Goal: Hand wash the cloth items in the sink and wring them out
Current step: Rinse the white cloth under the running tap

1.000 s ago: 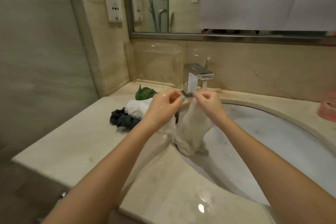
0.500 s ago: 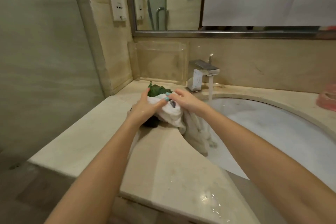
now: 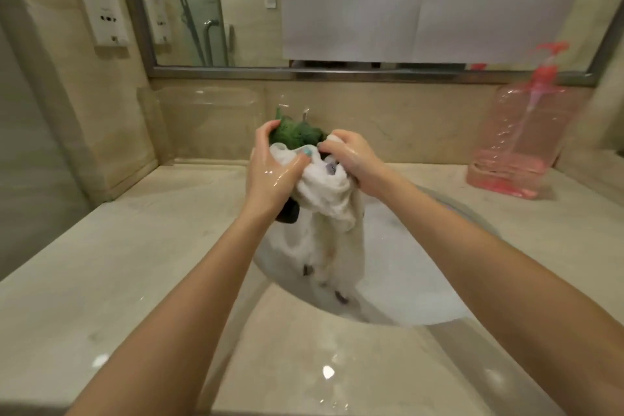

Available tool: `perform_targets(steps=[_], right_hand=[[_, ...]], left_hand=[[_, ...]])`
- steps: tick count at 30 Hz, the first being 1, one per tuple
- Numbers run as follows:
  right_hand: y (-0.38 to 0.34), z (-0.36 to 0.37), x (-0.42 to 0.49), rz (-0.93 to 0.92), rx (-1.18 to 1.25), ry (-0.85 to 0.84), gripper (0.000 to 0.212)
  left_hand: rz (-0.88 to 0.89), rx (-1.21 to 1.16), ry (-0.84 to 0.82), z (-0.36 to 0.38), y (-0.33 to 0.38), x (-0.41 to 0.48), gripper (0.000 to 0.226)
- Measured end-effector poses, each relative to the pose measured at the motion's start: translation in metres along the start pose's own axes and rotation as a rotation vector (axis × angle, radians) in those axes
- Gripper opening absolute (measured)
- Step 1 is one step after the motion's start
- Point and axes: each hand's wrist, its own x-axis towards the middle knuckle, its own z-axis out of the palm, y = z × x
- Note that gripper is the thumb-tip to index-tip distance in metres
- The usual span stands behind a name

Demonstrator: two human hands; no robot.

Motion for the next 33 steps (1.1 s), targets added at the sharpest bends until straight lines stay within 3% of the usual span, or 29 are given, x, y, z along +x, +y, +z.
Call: perform_targets(steps=[4, 9, 15, 17, 19, 20, 22, 25, 28, 30, 33], right_hand=[[-0.023, -0.062, 0.004, -0.005, -0.072, 0.011, 0.034], [-0.019, -0.135, 0.005, 0.113, -0.361, -0.224, 0.028], [0.061, -0.173, 0.004, 0.29, -0.732, -0.212, 0.007], [0.09, -0.173, 0.0, 0.301, -0.847, -0.188, 0.017], [0.112, -0.168, -0.003, 0.298, -0.973, -0.163, 0.009], [0.123, -0.164, -0.003, 0.305, -1.051, -0.16, 0.025], [0.141, -0.151, -0.002, 0.355, -1.044, -0.135, 0.033], [0.172, -0.127, 0.003, 0.429, -1.021, -0.257, 0.035], [0.183, -0.113, 0.007, 0.511, -0.842, -0.315, 0.008], [0.183, -0.105, 0.01, 0.567, -0.717, -0.32, 0.007], [0.181, -0.091, 0.007, 0.627, -0.54, -0.431, 0.042]], left_hand=[[0.026, -0.006, -0.045, 0.042, 0.028, 0.023, 0.069], [0.039, 0.115, -0.221, 0.083, 0.035, 0.037, 0.057], [0.083, 0.451, -0.577, 0.135, -0.023, 0.011, 0.063], [0.051, 0.48, -0.648, 0.142, -0.051, 0.009, 0.056], [0.001, 0.468, -0.691, 0.144, -0.07, 0.014, 0.05], [-0.017, 0.497, -0.719, 0.145, -0.077, 0.016, 0.049], [-0.044, 0.588, -0.794, 0.146, -0.09, 0.017, 0.053], [-0.126, 0.624, -0.918, 0.144, -0.106, 0.011, 0.061], [-0.261, 0.55, -1.036, 0.139, -0.116, 0.005, 0.069], [-0.302, 0.534, -0.989, 0.137, -0.121, 0.007, 0.067], [-0.216, 0.693, -0.768, 0.126, -0.13, 0.021, 0.061]])
